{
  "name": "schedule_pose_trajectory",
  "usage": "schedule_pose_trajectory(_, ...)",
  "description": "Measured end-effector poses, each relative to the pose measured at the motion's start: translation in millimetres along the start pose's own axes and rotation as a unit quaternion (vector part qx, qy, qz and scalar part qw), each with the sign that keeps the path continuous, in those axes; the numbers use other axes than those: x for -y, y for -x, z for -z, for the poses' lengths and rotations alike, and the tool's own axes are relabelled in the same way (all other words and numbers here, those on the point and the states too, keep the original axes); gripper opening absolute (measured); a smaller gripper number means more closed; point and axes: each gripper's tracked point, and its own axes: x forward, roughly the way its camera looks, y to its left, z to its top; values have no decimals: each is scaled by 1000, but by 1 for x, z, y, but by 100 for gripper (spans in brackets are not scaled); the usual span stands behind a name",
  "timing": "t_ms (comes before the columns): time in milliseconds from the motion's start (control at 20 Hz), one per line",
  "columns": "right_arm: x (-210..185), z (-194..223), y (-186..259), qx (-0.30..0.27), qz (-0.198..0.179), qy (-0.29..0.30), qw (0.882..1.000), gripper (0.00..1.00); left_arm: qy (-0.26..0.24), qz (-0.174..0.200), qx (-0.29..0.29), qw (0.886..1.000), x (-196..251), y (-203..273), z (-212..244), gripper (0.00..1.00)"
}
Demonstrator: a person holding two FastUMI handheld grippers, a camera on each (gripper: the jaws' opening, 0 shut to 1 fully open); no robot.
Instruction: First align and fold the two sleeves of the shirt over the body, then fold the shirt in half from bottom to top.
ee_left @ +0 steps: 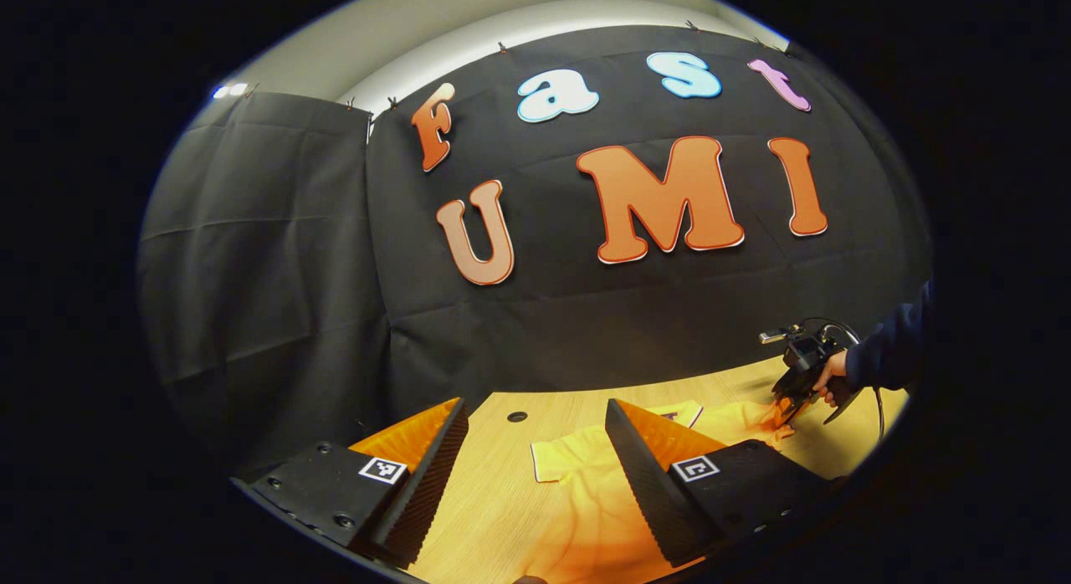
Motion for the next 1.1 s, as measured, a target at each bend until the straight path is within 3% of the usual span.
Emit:
schedule_pose_trajectory(100, 3, -9, 5, 26, -14, -36, 999, 10, 0, 2, 0, 1000, 1, 1, -2, 99)
schedule_pose_trajectory(300, -36, -31, 35, 64, -93, -68, 991, 6, 1, 8, -6, 1000, 8, -1, 2, 99)
schedule_pose_trajectory(400, -51, -32, 44, 71, -106, -48, 991, 4, -1, 11, -4, 1000, 11, -1, 0, 100)
schedule_pose_trajectory(500, -18, -25, 28, 60, -20, 9, 998, 4, -4, 15, -3, 1000, 16, 0, 0, 99)
schedule_pose_trajectory(600, 4, -15, 22, 26, 23, 4, 999, 4, -7, 16, -2, 1000, 16, 4, 0, 99)
schedule_pose_trajectory(650, 4, -7, 17, 4, 19, -9, 1000, 17, -9, 15, -4, 1000, 15, 6, 3, 100)
schedule_pose_trajectory(700, 3, -4, 16, -7, 10, -18, 1000, 37, -11, 15, -8, 1000, 14, 7, 5, 100)
schedule_pose_trajectory(750, 4, -4, 9, -9, 9, -18, 1000, 41, -10, 14, -12, 1000, 14, 8, 9, 99)
schedule_pose_trajectory(800, 8, -6, 3, -7, 20, -14, 1000, 69, -10, 14, -16, 1000, 14, 8, 11, 99)
schedule_pose_trajectory(900, 7, -7, 1, -3, 44, -8, 999, 80, -12, 12, -21, 1000, 12, 8, 14, 100)
schedule_pose_trajectory(950, 9, -4, -7, -3, 64, 15, 998, 81, -14, 11, -22, 1000, 12, 8, 14, 100)
schedule_pose_trajectory(1050, -5, -10, -3, 19, 56, 57, 997, 73, -13, 16, -26, 999, 16, 6, 17, 100)
schedule_pose_trajectory(1100, -9, -8, -6, 20, 62, 58, 996, 46, -13, 20, -29, 999, 19, 4, 18, 100)
